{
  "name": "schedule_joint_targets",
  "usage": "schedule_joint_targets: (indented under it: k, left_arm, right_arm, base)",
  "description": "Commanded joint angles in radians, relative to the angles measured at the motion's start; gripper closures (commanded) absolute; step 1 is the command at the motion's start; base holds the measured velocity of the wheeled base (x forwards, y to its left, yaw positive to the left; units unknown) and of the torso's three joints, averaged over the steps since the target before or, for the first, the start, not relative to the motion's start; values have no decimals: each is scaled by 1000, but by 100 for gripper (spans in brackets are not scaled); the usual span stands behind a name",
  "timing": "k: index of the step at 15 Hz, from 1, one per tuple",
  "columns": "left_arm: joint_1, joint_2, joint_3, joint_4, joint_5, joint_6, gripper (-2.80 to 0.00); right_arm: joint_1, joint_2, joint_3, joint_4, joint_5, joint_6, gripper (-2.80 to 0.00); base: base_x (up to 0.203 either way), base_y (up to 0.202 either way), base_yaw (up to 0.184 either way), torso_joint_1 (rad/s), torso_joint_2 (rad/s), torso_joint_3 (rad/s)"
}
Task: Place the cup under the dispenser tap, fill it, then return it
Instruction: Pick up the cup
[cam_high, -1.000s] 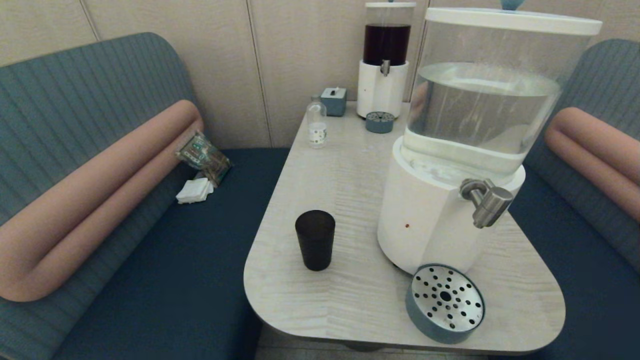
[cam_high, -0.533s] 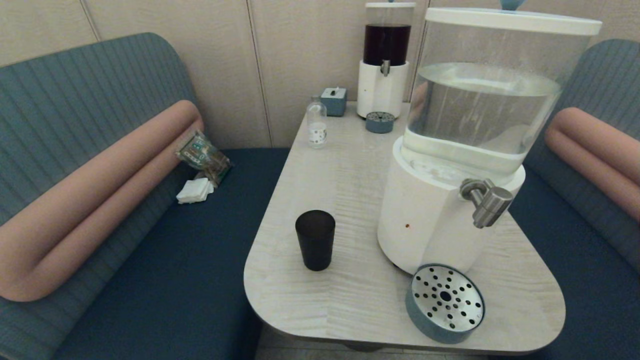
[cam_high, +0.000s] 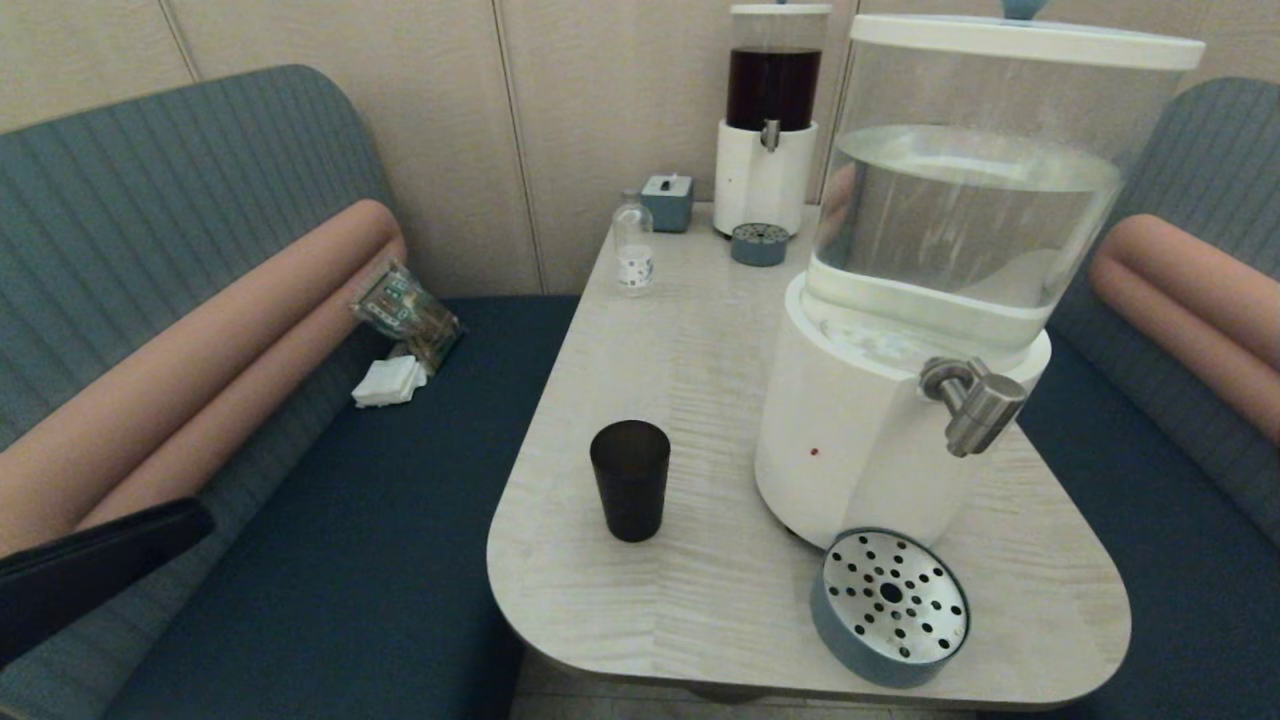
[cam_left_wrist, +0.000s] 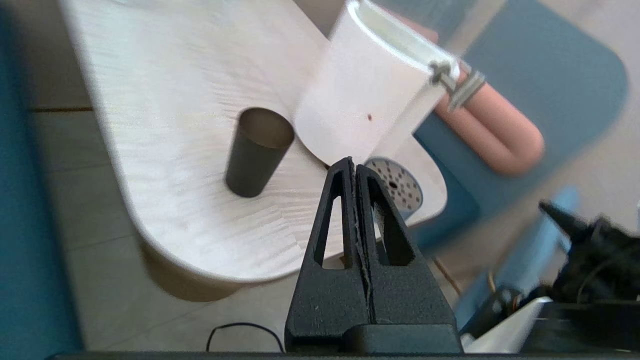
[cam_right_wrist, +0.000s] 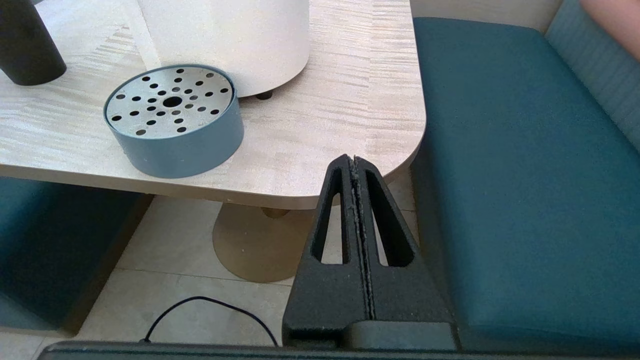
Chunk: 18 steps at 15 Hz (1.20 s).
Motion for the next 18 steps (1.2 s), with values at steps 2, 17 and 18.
schedule_joint_targets:
  k: [2,17,18]
  left_arm:
    - [2,391,136,-597,-83,20,0]
    - [47,1104,148,-1107,-388,408,0]
    - [47,1121,124,-1107,-388,407,0]
  right_arm:
    - [0,-2,2,0,0,0,0]
    - [0,-2,1,0,0,0,0]
    - [0,-2,1,0,0,0,0]
  base:
    - [0,0,0,0,0,0]
    - [0,0,0,0,0,0]
    - [0,0,0,0,0,0]
